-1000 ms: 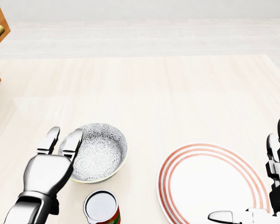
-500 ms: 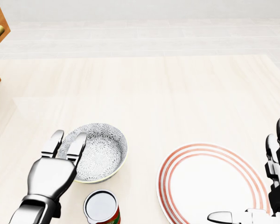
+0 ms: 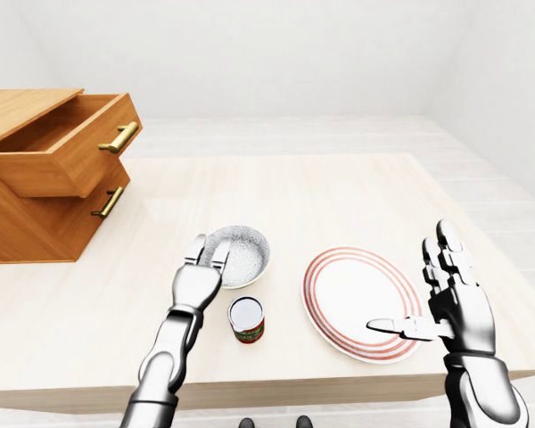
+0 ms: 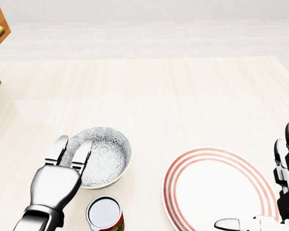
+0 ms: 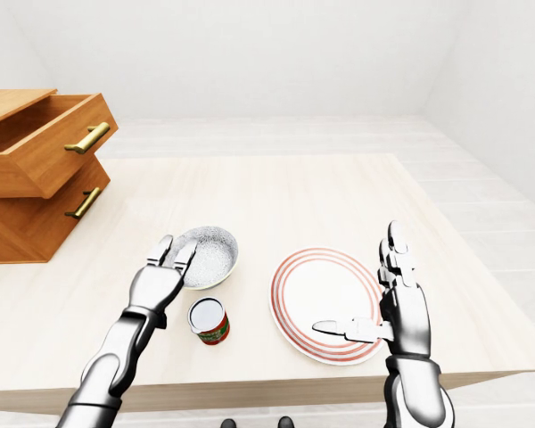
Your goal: Put the bowl on the plate.
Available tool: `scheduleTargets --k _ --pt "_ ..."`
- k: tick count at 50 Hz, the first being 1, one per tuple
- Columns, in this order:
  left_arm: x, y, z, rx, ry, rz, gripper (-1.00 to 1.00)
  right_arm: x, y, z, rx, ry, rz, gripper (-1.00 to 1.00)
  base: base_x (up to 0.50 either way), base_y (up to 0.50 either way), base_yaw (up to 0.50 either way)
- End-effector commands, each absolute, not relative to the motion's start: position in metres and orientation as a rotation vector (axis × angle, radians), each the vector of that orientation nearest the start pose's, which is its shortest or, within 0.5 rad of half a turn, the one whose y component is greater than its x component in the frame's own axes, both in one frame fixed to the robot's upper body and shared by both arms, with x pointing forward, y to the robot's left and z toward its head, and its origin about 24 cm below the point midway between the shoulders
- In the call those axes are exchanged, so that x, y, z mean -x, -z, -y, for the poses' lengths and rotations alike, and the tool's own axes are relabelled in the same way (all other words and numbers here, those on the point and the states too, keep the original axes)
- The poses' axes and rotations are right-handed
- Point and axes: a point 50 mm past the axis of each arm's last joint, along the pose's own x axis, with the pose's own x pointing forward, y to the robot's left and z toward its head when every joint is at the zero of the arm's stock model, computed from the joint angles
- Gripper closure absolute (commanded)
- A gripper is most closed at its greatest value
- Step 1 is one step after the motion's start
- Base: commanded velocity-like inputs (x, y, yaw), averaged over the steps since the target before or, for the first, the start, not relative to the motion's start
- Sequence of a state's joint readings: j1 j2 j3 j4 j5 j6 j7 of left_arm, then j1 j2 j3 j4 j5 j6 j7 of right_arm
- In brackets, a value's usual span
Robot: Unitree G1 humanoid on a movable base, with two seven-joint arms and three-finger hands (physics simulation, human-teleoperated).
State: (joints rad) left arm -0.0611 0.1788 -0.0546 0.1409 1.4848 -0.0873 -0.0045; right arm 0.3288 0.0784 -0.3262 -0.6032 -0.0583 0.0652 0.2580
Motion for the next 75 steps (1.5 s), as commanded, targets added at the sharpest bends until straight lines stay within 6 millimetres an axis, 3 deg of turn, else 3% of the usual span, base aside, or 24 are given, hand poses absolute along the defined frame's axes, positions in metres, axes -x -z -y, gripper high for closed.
scheduleTargets --k 1,42,75 --pt "-0.26 -0.027 -0.161 -1.664 0.181 0.044 -1.0 -0.169 -0.105 0.218 0.17 0.17 0.174 -1.0 0.0 0.0 0.0" --pt "-0.258 -0.034 -0.134 -1.661 0.207 0.126 -1.0 -0.171 -0.101 0.218 0.174 0.165 0.167 -1.0 0.0 0.0 0.0" --pt "-0.26 -0.016 -0.132 -1.678 0.247 0.117 -1.0 -0.168 -0.103 0.22 0.175 0.167 0.172 -1.0 0.0 0.0 0.0"
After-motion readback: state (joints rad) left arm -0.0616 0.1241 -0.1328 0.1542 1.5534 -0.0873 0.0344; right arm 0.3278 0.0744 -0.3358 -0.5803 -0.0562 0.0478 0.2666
